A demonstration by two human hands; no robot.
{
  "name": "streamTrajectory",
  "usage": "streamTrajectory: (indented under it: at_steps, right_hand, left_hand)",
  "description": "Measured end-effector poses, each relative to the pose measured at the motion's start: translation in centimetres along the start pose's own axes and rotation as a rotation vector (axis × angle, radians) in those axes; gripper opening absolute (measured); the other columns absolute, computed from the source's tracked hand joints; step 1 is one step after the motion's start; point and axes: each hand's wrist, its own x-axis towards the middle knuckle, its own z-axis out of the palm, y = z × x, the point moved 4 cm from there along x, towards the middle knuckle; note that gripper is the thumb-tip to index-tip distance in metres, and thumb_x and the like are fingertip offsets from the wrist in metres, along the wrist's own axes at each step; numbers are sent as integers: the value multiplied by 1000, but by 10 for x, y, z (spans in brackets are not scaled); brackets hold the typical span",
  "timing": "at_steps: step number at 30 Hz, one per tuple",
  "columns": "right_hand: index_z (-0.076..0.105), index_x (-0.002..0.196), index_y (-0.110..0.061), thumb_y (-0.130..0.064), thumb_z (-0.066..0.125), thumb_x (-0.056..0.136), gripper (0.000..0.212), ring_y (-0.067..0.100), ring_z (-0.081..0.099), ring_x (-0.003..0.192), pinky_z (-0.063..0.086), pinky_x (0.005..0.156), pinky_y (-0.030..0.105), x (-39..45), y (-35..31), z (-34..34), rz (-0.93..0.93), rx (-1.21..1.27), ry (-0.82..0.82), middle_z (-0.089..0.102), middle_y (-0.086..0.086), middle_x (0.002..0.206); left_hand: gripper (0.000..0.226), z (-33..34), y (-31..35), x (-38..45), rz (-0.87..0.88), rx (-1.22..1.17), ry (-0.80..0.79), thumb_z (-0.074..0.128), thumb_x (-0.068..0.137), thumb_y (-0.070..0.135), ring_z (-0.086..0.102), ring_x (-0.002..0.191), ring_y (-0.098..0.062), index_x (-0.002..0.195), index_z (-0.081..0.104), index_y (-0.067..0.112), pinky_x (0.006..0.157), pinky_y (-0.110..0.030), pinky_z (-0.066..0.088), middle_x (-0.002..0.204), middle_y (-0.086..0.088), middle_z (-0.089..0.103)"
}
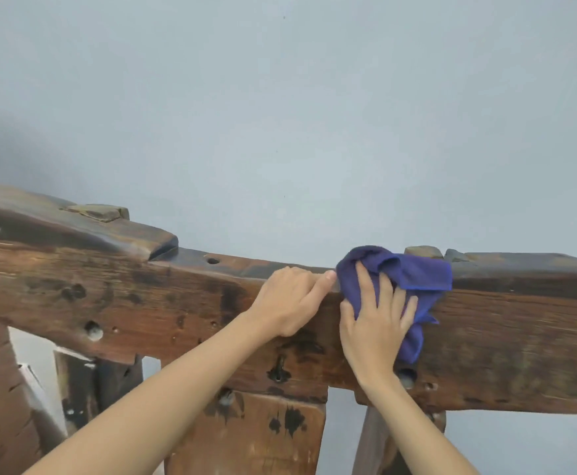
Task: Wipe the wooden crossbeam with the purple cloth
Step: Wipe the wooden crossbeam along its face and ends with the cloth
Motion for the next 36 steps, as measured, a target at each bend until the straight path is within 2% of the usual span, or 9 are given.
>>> streamTrajectory:
  at_steps: [2,5,7,10,15,19,25,32,36]
  right_hand:
    - [63,135,-20,-36,50,89,50,35,48,135,18,122,54,18,-21,-3,-131,-88,-63,63,8,136]
    - [76,100,-11,-35,36,91,47,33,64,112,36,107,43,55,-60,6,-123,-276,-355,76,12,105]
    - [73,105,-11,-35,34,96,46,35,66,109,39,87,37,72,-87,23,-29,-247,-596,74,14,113]
    - [67,114,-13,-35,36,96,42,38,61,117,37,79,37,79,-124,50,79,-163,-809,67,14,125]
    - [57,90,-20,-34,36,93,25,34,62,106,36,75,37,71,-205,80,38,-121,-818,70,8,113]
    - [53,85,-20,-34,32,97,28,35,59,101,32,77,38,60,-278,102,28,-16,-765,70,9,113]
    - [59,119,-22,-34,29,100,38,30,48,94,34,80,38,51,-361,124,299,296,-655,66,7,118]
    - [49,134,-23,-36,29,104,38,33,56,103,35,76,39,59,-459,135,-130,196,-589,57,3,134]
    - [53,123,-19,-34,31,103,34,39,59,116,35,77,41,66,-545,159,-354,207,-670,56,7,133]
  left_hand:
    - [63,-15,-28,-16,-6,124,68,8,104,54,64,100,-17,97,66,29,96,-39,42,102,4,75]
    - [62,-39,-84,-37,-97,255,42,17,103,52,58,126,-17,126,69,28,108,-39,37,131,9,69]
    - [61,-56,-124,-56,-162,383,9,20,102,54,52,135,-24,131,67,26,116,-45,30,136,4,65]
    - [60,-88,-183,-89,-212,596,41,25,99,57,43,141,-31,132,65,25,120,-52,25,144,-9,59]
    - [63,-143,-274,-137,-382,597,136,19,99,58,20,154,-30,159,21,39,122,-52,19,167,-10,22]
    - [73,-187,-354,-172,-664,485,298,10,95,64,4,156,-31,161,10,35,123,-55,18,170,-11,3]
    - [93,-190,-412,-196,-821,377,438,14,83,88,-7,152,-47,157,-17,40,120,-60,10,163,-31,-15]
    - [91,-163,-436,-200,-749,228,633,18,95,73,-9,154,-41,161,-11,16,123,-56,16,166,-22,-15]
    - [87,-156,-448,-205,-715,249,663,21,99,66,-8,155,-37,161,-1,10,124,-54,16,168,-19,-10]
